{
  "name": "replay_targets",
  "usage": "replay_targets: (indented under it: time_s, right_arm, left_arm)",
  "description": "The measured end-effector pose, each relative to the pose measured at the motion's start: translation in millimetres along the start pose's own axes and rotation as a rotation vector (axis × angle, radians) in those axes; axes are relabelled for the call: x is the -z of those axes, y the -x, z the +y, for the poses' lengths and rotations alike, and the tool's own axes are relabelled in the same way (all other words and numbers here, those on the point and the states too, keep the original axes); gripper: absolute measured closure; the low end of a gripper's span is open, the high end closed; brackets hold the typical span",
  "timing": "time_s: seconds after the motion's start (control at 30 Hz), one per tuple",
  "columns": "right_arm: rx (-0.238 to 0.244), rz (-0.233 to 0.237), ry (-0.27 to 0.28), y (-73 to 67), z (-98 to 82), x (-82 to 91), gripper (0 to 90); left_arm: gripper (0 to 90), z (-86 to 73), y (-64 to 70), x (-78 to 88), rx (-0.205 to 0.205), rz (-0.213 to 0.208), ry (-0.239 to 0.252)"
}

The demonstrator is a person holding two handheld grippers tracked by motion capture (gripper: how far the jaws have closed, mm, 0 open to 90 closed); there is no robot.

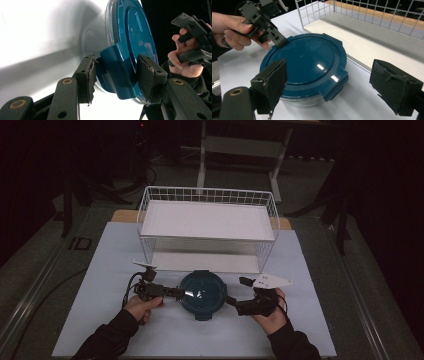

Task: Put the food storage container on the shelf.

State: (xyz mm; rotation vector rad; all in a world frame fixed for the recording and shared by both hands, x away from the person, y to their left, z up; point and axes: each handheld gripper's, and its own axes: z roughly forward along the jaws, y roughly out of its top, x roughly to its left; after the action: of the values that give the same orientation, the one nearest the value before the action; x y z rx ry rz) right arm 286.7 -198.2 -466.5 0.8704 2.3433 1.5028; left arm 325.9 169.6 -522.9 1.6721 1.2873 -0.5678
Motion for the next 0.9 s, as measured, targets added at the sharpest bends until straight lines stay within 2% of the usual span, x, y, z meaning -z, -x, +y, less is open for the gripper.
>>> replay_targets:
  time_s: [0.13, 0.3, 0.4, 0.5, 0.6, 0.83, 0.9]
  right_arm:
    - [-0.061, 0.015, -0.013, 4.7, -2.7, -0.3, 16.8]
    - [-0.207, 0.084, -0.045, 13.8, -7.1, -5.5, 19.8]
    - [-0.298, 0.133, -0.061, 19.0, -11.2, -8.8, 22.4]
    - [-0.354, 0.173, -0.083, 23.1, -15.4, -12.3, 28.5]
    - [-0.384, 0.197, -0.106, 24.1, -17.5, -14.4, 33.6]
    - [-0.442, 0.246, -0.151, 27.5, -25.2, -17.4, 50.2]
    - [-0.468, 0.273, -0.157, 28.6, -28.0, -18.2, 51.7]
  left_arm:
    - [52.7, -0.4, 6.0, 0.9, -0.048, 0.004, 0.004]
    - [54.2, -3.0, 13.5, 3.1, -0.093, 0.02, 0.005]
    - [54.5, -6.9, 17.3, 5.2, -0.138, 0.022, 0.008]
    - [55.1, -10.6, 21.6, 6.7, -0.19, 0.026, 0.014]
    - [55.4, -13.3, 24.0, 7.4, -0.226, 0.025, 0.021]
    - [56.2, -18.6, 27.0, 9.4, -0.255, 0.023, 0.03]
    - [56.4, -19.8, 27.8, 9.7, -0.263, 0.025, 0.032]
